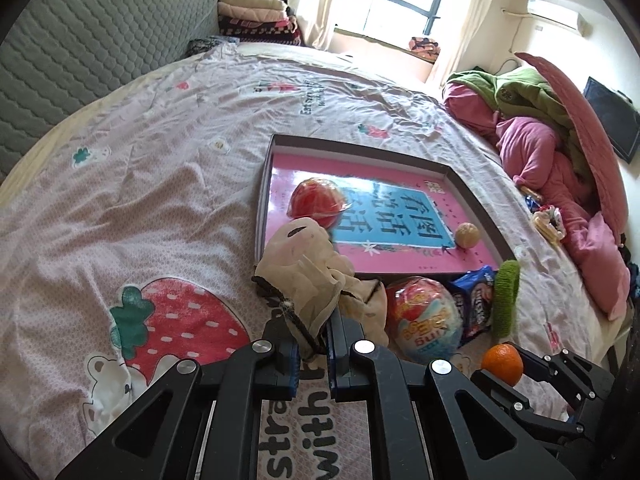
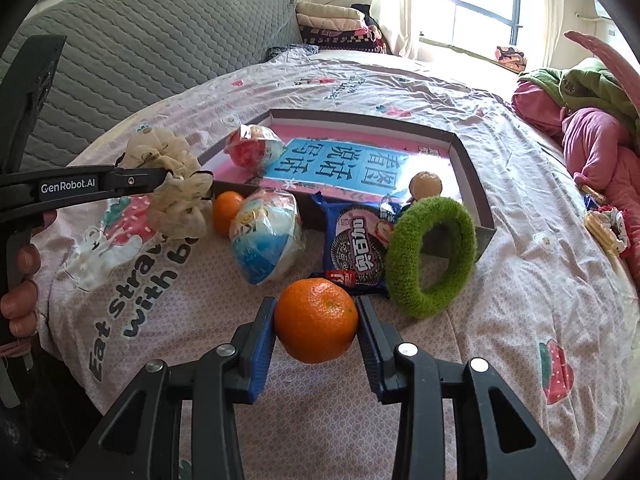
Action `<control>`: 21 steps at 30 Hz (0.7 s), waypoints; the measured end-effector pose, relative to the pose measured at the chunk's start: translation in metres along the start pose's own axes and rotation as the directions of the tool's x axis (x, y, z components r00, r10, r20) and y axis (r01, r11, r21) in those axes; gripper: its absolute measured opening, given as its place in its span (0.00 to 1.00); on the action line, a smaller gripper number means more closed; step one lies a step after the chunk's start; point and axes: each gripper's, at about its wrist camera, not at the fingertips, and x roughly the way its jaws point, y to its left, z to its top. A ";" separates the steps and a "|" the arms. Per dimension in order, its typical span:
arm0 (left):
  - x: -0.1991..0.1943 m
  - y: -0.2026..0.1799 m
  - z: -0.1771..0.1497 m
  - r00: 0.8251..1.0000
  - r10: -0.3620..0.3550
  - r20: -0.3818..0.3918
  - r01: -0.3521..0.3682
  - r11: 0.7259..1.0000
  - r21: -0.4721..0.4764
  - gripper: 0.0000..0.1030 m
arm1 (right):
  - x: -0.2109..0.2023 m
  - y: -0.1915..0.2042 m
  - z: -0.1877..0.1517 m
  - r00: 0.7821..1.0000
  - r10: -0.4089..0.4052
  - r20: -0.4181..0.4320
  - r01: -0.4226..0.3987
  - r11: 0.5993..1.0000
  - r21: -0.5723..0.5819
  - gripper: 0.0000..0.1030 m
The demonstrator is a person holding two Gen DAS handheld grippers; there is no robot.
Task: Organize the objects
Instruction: 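Carry the mesh bag over the tray with left tool while right tool carries the mandarin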
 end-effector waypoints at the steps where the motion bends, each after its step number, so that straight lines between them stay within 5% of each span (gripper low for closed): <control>1: -0.002 -0.002 0.000 1.000 -0.001 0.001 0.001 1.000 0.002 0.09 | -0.001 0.000 0.000 1.000 0.000 0.002 0.000 1.000 0.000 0.38; 21: -0.039 -0.026 -0.001 0.999 -0.009 0.052 0.007 0.999 0.052 0.09 | -0.036 -0.005 0.013 0.996 -0.013 0.093 0.012 1.000 0.014 0.38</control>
